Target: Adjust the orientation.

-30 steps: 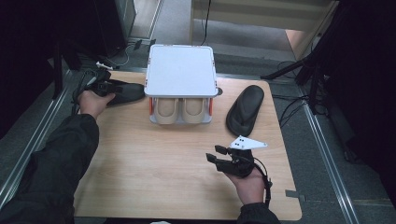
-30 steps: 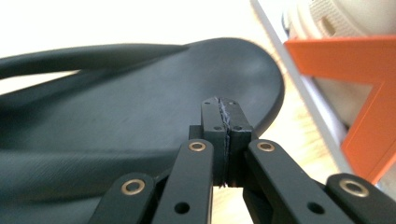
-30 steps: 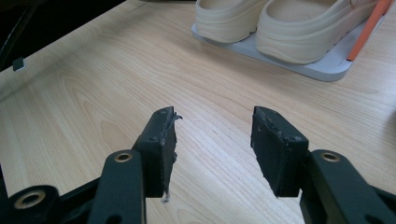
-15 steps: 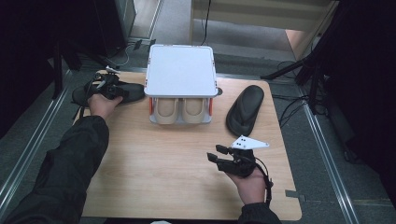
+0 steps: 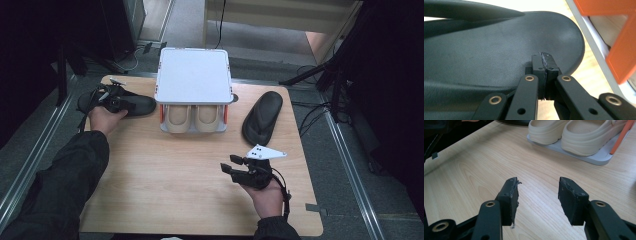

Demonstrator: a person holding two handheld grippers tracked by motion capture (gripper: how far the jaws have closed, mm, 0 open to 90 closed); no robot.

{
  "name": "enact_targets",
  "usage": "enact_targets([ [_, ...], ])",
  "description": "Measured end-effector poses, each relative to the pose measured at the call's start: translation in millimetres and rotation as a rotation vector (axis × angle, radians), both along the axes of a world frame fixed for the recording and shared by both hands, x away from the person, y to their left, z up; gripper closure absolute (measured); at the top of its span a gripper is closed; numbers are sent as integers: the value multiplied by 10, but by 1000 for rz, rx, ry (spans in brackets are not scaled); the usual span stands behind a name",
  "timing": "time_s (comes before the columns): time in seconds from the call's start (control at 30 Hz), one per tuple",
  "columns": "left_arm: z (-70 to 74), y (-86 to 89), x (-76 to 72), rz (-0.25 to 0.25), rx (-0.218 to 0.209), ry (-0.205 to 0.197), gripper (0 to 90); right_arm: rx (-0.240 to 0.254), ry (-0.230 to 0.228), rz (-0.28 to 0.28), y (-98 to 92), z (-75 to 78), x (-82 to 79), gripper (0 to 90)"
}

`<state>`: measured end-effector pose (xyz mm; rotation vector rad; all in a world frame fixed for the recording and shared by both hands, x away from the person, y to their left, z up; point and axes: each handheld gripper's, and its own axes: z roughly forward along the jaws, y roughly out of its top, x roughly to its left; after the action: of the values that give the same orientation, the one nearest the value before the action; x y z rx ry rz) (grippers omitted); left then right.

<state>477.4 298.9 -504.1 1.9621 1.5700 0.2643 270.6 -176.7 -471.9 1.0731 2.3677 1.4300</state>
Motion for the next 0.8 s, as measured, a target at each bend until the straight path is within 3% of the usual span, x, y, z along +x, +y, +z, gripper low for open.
enact_targets([
  [0.3,8,-1,-194,-48,22,19,900,8,-6,-3,-17,26,18,511],
  [0.8,-24,26,-506,-73,0,14,900,6,-7,11,18,26,62,512],
])
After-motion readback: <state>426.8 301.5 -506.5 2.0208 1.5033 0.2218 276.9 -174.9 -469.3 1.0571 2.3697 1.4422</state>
